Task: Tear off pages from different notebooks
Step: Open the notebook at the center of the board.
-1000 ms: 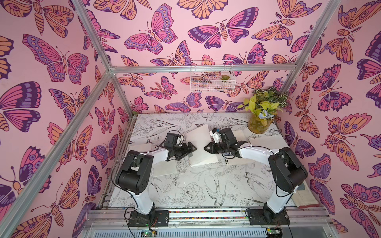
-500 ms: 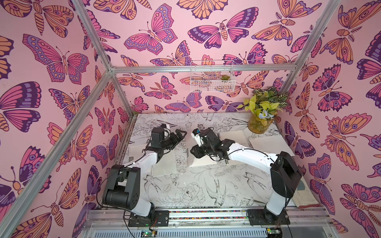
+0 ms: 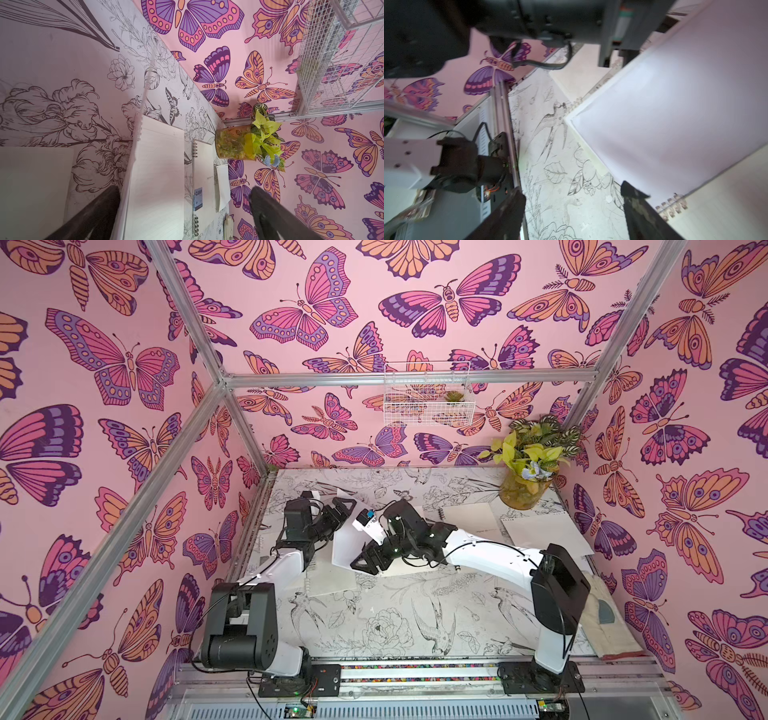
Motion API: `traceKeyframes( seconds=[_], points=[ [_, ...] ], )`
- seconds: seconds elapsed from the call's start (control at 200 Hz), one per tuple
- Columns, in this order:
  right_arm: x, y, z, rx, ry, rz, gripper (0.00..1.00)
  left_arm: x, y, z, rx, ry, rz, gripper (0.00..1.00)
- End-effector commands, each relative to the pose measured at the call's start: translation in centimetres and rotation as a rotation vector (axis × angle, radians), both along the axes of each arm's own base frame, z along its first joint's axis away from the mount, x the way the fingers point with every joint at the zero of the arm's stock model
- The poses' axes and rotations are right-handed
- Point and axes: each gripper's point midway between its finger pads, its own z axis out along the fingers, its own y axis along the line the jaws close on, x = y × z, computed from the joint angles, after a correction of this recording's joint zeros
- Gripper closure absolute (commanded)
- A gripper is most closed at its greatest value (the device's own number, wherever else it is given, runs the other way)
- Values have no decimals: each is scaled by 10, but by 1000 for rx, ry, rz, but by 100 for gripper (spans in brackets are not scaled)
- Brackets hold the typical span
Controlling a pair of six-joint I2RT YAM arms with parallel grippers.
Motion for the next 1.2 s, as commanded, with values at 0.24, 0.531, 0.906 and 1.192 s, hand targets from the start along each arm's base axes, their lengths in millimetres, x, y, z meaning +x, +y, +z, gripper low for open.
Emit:
traceKeyframes(
  seconds=[0.24, 0.531, 0.906, 1.192],
  points=[
    [117, -165, -73, -220, 145, -617, 30, -13, -4, -24, -50, 49, -67, 22],
    [126, -199, -138, -340, 267, -697, 35, -21, 3, -55, 10, 155, -54, 32],
    [114, -202, -158, -349, 318, -696, 38, -22, 4, -74, 22, 217, -56, 39],
    [115, -206, -150, -354, 295, -708, 39, -22, 4, -76, 30, 228, -60, 40]
  ],
)
